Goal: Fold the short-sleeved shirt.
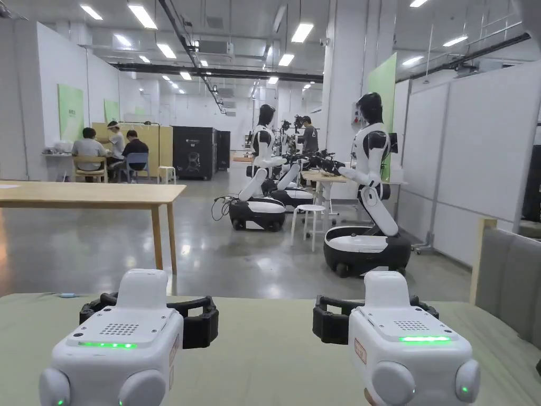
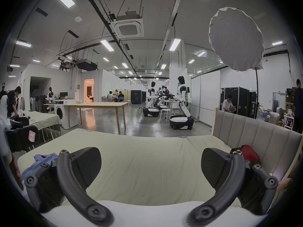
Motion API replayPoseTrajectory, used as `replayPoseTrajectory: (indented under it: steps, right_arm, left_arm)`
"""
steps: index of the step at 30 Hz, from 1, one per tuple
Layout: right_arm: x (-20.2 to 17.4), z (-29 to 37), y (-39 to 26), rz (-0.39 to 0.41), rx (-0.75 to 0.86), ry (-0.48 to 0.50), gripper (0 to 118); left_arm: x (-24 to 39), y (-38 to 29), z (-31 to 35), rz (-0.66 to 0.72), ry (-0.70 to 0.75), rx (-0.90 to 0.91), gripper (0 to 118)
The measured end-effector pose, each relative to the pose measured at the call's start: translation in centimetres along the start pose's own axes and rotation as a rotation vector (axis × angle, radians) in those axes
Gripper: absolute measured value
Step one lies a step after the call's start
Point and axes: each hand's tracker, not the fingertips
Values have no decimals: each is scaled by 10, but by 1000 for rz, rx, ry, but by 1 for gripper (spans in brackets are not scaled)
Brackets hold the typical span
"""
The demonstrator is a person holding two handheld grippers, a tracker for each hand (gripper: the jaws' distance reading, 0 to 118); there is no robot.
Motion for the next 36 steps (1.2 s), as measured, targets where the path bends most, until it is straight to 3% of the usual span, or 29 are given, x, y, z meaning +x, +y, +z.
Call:
replayPoseTrajectory:
  steps: [13,19,21,22,23,24,25,26,27,28,29,30,31,33,34,35,36]
  right_arm:
    - [3,0,-1,0,-1,-13,118]
    - [13,3,0,-97,32,2,118]
    - [16,2,1,-100,42,14,118]
    - [14,2,2,-55,46,27,118]
    - [10,1,5,71,36,28,118]
    - [1,1,5,306,41,20,118]
    - [-6,1,2,458,62,7,118]
    - [-18,2,-7,707,97,-8,118]
    - [-28,2,-25,1026,121,-8,118]
    - [-33,1,-43,1245,123,11,118]
    - [-35,-1,-65,1501,94,51,118]
    - [-33,-6,-87,1693,43,49,118]
    - [-32,-9,-100,1787,-3,47,118]
    - [-25,-13,-123,1847,-100,71,118]
    - [-23,-15,-125,1815,-112,63,118]
    - [-23,-14,-121,1722,-105,33,118]
    - [-21,-13,-112,1588,-99,32,118]
  left_arm:
    - [1,2,2,-14,5,13,118]
    - [-11,1,1,92,-7,13,118]
    - [-12,3,-1,67,-14,19,118]
    - [-10,4,-2,-10,-4,19,118]
    - [-5,7,-4,-157,16,13,118]
    - [3,8,-4,-371,46,26,118]
    - [11,9,-4,-504,73,47,118]
    - [20,5,-4,-680,98,68,118]
    - [30,-3,-6,-902,76,72,118]
    - [37,-11,-9,-1073,60,59,118]
    - [45,-27,-10,-1326,52,27,118]
    - [50,-47,-11,-1580,67,25,118]
    - [51,-65,-11,-1760,84,34,118]
    - [45,-105,-10,-2050,105,107,118]
    - [43,-113,-9,-2064,81,133,118]
    - [42,-113,-9,-1984,46,124,118]
    - [44,-105,-9,-1812,30,81,118]
